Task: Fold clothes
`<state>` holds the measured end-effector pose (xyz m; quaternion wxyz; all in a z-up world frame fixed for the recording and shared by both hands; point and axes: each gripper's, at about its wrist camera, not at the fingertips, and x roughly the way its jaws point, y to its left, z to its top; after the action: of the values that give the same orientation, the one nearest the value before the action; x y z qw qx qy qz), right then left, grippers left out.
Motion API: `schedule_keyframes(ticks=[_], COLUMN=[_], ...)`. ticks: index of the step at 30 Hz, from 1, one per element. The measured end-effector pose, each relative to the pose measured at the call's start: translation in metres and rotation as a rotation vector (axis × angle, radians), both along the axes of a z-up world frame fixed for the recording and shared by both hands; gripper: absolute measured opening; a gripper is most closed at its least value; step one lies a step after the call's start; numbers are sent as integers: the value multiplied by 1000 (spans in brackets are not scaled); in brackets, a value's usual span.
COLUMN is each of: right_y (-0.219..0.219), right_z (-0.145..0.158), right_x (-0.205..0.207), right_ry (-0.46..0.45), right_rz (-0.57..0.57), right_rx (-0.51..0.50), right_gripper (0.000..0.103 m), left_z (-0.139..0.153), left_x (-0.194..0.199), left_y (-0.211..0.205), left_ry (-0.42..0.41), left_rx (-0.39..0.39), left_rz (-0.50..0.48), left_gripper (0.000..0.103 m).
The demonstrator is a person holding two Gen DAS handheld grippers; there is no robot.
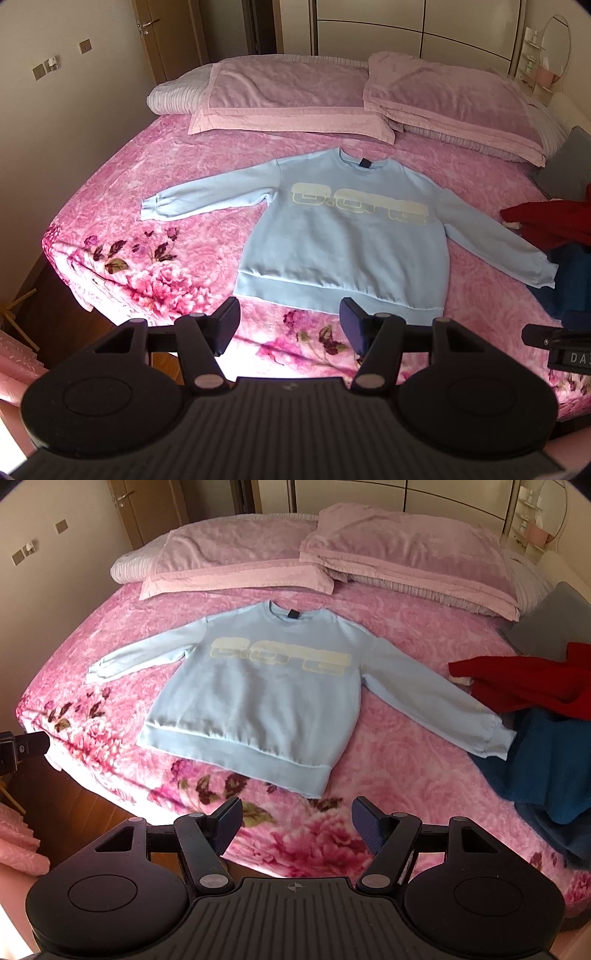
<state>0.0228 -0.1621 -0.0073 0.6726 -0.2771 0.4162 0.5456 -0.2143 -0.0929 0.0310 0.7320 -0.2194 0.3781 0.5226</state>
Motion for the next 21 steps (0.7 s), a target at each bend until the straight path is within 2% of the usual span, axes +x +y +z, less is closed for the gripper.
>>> schedule_keyframes(ticks=[7, 14, 18, 21], right_y=[17, 52, 79, 103], right_z=[-1, -10, -7, -5], right_x=[12, 24, 39, 54], right_ry=[-2, 0, 37, 104], right_rz=[-13, -59, -145, -237], right_rx=[8, -5, 84, 202], right_gripper=[69, 69, 69, 69], left_z=[-6, -20, -29, -36], left_x=[9, 18, 14, 2], left_y=[26, 81, 136, 186], left_ry=[-8, -49, -133, -203], left_rx=[-7, -35, -66, -88], left_rz=[-4, -43, -52, -44], left_gripper=[56, 56, 56, 56])
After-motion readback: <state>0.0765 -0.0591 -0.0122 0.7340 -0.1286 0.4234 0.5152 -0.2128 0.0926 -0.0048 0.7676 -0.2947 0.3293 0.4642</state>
